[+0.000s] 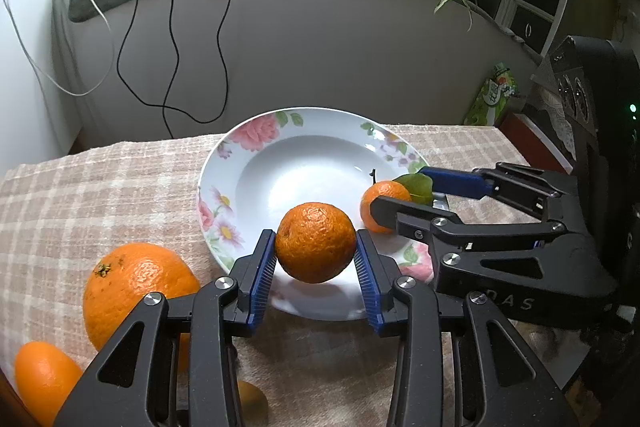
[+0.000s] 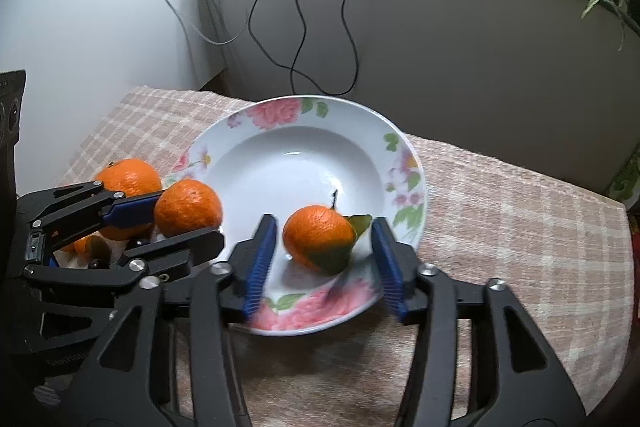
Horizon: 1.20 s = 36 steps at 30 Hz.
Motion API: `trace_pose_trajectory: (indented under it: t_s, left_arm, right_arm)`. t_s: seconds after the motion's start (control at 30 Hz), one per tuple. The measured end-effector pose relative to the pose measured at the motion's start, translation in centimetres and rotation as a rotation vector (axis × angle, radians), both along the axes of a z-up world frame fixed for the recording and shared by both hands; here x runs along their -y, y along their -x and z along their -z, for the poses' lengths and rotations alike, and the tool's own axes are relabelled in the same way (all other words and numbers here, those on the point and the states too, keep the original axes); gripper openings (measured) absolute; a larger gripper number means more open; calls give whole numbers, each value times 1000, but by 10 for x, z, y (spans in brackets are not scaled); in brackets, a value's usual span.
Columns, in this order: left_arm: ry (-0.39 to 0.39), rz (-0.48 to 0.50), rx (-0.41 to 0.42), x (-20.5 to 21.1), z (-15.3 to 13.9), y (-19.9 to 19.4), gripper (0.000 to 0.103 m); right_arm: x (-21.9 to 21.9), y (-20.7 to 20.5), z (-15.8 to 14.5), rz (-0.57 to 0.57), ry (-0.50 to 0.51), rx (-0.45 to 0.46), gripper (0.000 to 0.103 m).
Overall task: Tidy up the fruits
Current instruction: 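Carry both tangerines into the white floral plate and open both tools, then withdraw both tools from the plate and move them to a large orange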
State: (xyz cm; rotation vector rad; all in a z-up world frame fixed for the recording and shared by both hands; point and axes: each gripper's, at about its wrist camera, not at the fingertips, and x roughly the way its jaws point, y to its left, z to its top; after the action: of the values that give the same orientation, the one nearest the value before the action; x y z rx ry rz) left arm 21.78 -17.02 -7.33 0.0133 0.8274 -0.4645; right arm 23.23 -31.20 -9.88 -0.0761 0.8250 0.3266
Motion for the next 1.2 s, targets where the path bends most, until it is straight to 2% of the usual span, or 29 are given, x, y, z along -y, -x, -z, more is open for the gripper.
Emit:
trace_pose_trajectory:
  t_s: [0.2, 0.7, 1.1, 1.17, 1.2]
  left_arm:
    - [9, -11, 16, -1, -3, -1, 52]
    - [40, -25, 43, -14, -18, 14, 52]
    - [80, -80, 70, -53, -36, 39, 52]
    - [87, -102, 75, -66, -39, 45, 52]
    - [89, -112, 78, -71, -41, 48, 52]
  right_arm:
    - [8, 1, -4, 16, -14, 7, 61]
    - [4, 19, -22, 15, -27, 42, 61]
    - [0, 42, -41, 19, -44, 66, 61]
    - [-2, 46, -45, 16, -48, 70, 66]
    - [-3, 50, -47, 14, -51, 75, 72]
